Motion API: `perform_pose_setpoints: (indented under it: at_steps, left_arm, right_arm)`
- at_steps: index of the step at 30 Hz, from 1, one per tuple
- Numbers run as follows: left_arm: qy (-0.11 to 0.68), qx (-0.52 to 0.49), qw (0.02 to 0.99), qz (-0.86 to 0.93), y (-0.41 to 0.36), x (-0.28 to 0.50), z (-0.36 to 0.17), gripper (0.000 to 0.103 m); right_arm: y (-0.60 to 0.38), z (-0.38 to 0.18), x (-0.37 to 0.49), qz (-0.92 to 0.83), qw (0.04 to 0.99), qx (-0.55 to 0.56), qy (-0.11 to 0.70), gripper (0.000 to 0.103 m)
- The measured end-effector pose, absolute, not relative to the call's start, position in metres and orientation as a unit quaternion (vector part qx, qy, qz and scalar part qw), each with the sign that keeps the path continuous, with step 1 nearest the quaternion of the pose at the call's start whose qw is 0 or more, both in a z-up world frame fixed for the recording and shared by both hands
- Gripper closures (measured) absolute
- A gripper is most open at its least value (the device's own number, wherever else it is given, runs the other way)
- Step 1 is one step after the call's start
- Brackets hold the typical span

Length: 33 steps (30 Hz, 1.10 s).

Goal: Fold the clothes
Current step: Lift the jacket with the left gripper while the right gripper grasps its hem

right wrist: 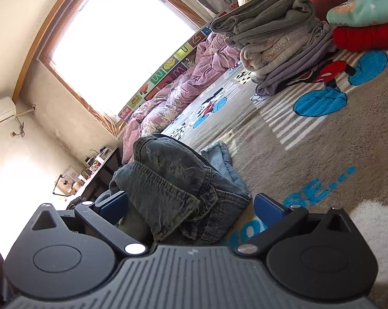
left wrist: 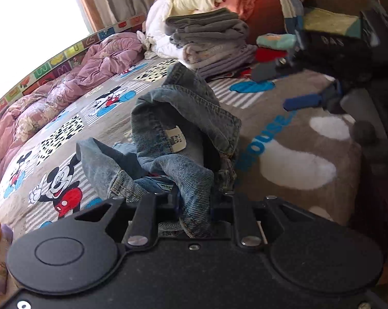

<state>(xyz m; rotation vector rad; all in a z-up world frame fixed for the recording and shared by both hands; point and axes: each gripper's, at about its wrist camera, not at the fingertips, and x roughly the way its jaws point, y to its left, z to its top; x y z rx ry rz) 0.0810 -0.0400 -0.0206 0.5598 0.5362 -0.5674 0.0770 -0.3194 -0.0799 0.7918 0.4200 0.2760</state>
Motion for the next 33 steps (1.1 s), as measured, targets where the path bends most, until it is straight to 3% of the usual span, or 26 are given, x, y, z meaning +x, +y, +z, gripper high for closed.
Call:
perform_pose_setpoints:
  at_steps: [8,10,11,15,21,27,28,29,30,31,33]
  left_arm:
    - [0.280,0.369,0.832,-0.304,-0.049,0.021,-0.077,0.085]
    - [0.289,0.369,0.827,-0.310,-0.046,0.016,-0.083,0.078]
    - [0.295,0.362,0.826,-0.315,-0.044,0.014,-0.082,0.069]
    - [0.293,0.231,0.869,-0.325,-0.017,0.012,-0.050,0.049]
    - [0.305,-0.039,0.927,-0.213,0.042,0.045,-0.027,0.043]
    - [0.363,-0.152,0.905,-0.160,0.031,0.070,-0.059,0.036]
    - [0.372,-0.156,0.901,-0.159,0.027,0.072,-0.067,0.038]
    - [0.379,-0.158,0.898,-0.155,0.024,0.074,-0.073,0.074]
    - [0.381,-0.151,0.902,-0.137,0.026,0.071,-0.075,0.092]
    - [0.382,-0.148,0.904,-0.122,0.028,0.069,-0.077,0.093]
    - [0.384,-0.166,0.902,-0.111,0.039,0.062,-0.074,0.094]
  right_arm:
    - [-0.324,-0.074,0.049,0.150,0.892,0.374,0.205,0.000]
    - [-0.324,-0.074,0.045,0.152,0.894,0.367,0.208,0.000]
    - [-0.323,-0.074,0.044,0.152,0.896,0.362,0.208,0.000]
    - [-0.322,-0.075,0.047,0.143,0.903,0.344,0.214,0.000]
    - [-0.306,-0.083,0.052,0.117,0.912,0.288,0.266,0.001]
    - [-0.288,-0.095,0.046,0.075,0.919,0.209,0.326,0.006]
    - [-0.287,-0.097,0.046,0.079,0.917,0.203,0.334,0.015]
    - [-0.285,-0.100,0.048,0.084,0.914,0.196,0.344,0.031]
    - [-0.283,-0.103,0.049,0.089,0.911,0.189,0.354,0.039]
    - [-0.281,-0.107,0.051,0.096,0.907,0.185,0.365,0.052]
    - [-0.277,-0.110,0.047,0.108,0.905,0.172,0.373,0.058]
